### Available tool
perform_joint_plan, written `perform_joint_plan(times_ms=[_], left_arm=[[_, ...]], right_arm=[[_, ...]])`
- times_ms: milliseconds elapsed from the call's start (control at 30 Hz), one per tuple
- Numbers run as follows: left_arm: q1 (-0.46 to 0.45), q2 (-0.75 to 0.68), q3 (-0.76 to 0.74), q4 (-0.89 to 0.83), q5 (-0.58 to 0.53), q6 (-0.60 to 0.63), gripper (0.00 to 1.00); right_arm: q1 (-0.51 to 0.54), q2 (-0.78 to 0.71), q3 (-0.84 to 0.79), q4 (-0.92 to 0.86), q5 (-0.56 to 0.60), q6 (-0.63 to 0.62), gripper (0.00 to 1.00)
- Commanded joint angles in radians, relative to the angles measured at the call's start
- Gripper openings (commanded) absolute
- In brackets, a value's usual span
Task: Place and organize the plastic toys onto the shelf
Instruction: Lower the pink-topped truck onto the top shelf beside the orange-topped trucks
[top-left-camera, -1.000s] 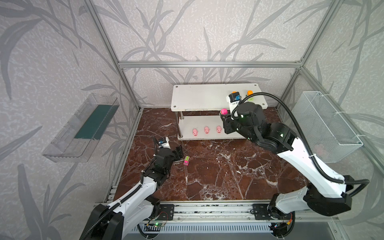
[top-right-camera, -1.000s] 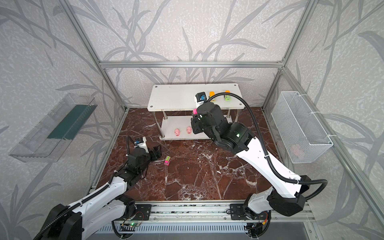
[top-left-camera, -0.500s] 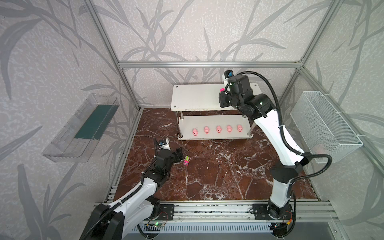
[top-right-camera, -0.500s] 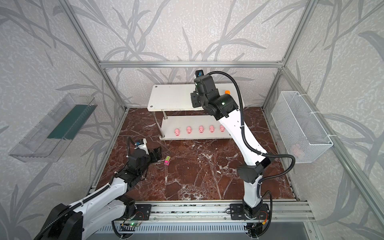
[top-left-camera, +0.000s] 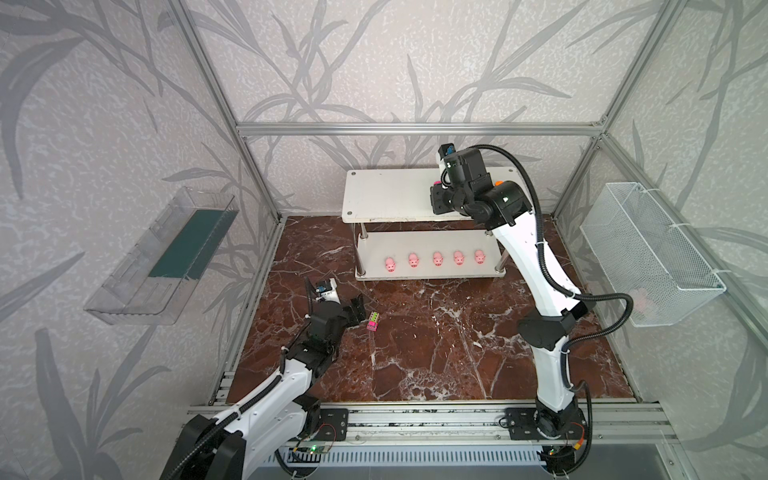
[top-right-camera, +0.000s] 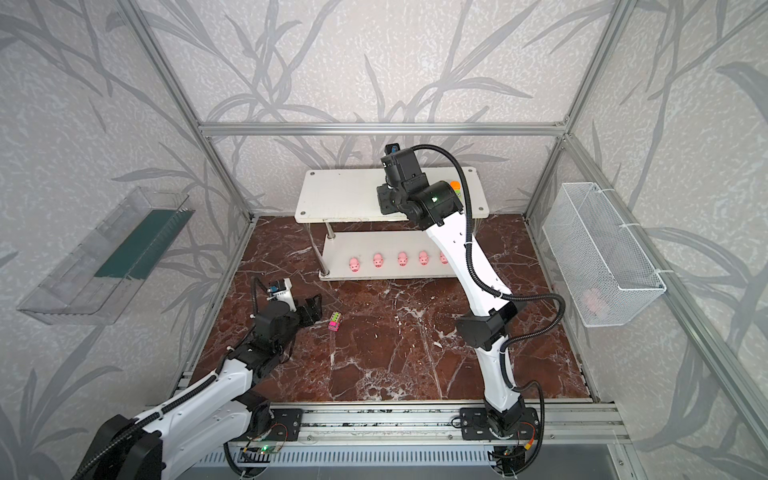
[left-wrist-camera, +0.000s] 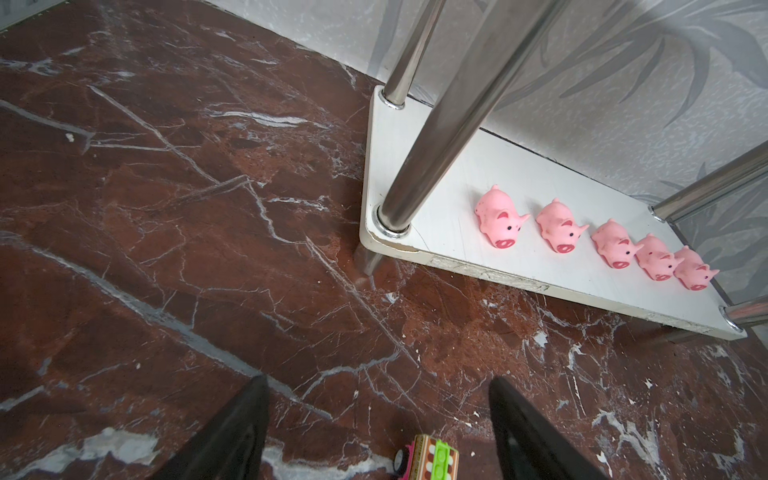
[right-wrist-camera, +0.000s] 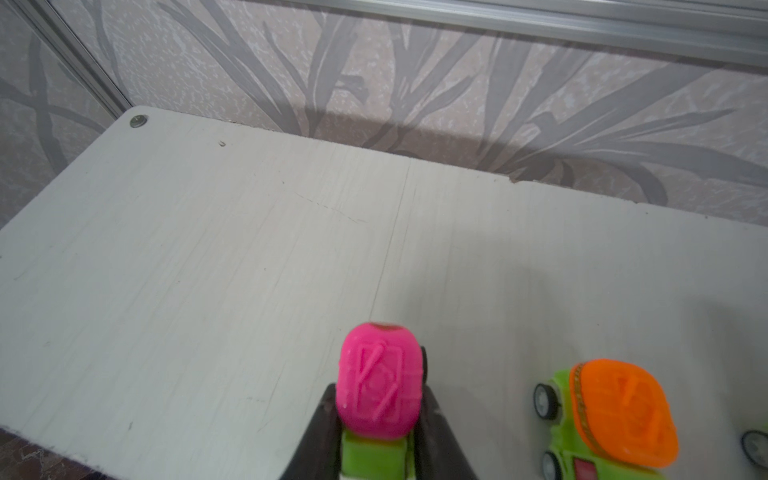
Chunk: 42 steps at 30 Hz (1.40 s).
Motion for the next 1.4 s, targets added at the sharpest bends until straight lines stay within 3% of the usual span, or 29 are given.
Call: perform_joint_plan(times_ms=[0, 500, 1367], left_arm=[[0.001, -0.014, -0.017, -0.004, -0.016, -0.012, 0.81], [0.002, -0.018, -0.028, -0.004, -0.020, -0.013, 0.81], [0.001, -0.028, -0.033, -0.014, -0.029, -0.008, 0.81]], right_arm=[[-0.011, 0.010, 0.015, -0.015, -0.022, 0.013, 0.19], [-0.036, 0.045, 0.027, -0.031, -0.073, 0.036, 0.20], [-0.048, 0.051, 0.086, -0.013, -0.116, 0.042, 0.43]])
